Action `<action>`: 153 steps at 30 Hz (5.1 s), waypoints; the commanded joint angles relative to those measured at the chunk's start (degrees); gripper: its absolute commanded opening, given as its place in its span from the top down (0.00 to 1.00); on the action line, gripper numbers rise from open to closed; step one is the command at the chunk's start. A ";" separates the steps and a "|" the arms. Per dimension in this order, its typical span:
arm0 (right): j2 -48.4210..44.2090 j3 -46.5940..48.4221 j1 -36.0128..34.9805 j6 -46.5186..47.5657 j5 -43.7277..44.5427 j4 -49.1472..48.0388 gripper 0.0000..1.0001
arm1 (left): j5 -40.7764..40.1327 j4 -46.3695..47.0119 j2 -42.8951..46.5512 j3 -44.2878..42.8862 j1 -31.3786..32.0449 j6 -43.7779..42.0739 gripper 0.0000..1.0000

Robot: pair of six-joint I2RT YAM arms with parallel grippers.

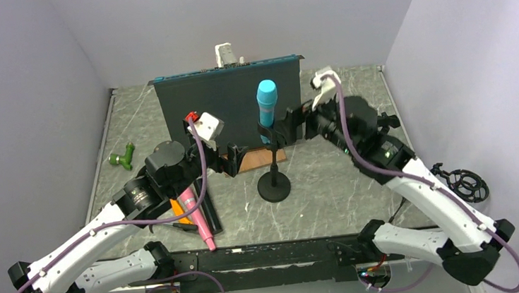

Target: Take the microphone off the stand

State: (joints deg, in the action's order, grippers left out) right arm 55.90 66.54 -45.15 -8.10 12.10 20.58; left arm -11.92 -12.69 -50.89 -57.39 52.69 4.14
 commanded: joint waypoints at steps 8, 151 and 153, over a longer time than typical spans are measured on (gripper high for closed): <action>17.14 19.00 18.69 11.33 -62.84 2.32 0.00 | -0.38 2.67 -0.17 0.08 -0.19 0.36 0.01; -9.00 22.65 -11.06 5.84 56.70 2.12 1.00 | 22.00 18.98 -39.14 -30.93 8.78 2.01 1.00; -10.06 21.98 -11.02 6.87 56.27 0.47 1.00 | 23.13 19.29 -42.76 -34.44 9.77 2.69 1.00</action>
State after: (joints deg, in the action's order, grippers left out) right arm 46.98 87.72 -56.29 -0.71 67.70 19.64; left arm 8.97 -1.10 -89.69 -84.27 61.10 5.61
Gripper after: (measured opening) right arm 0.496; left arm 0.574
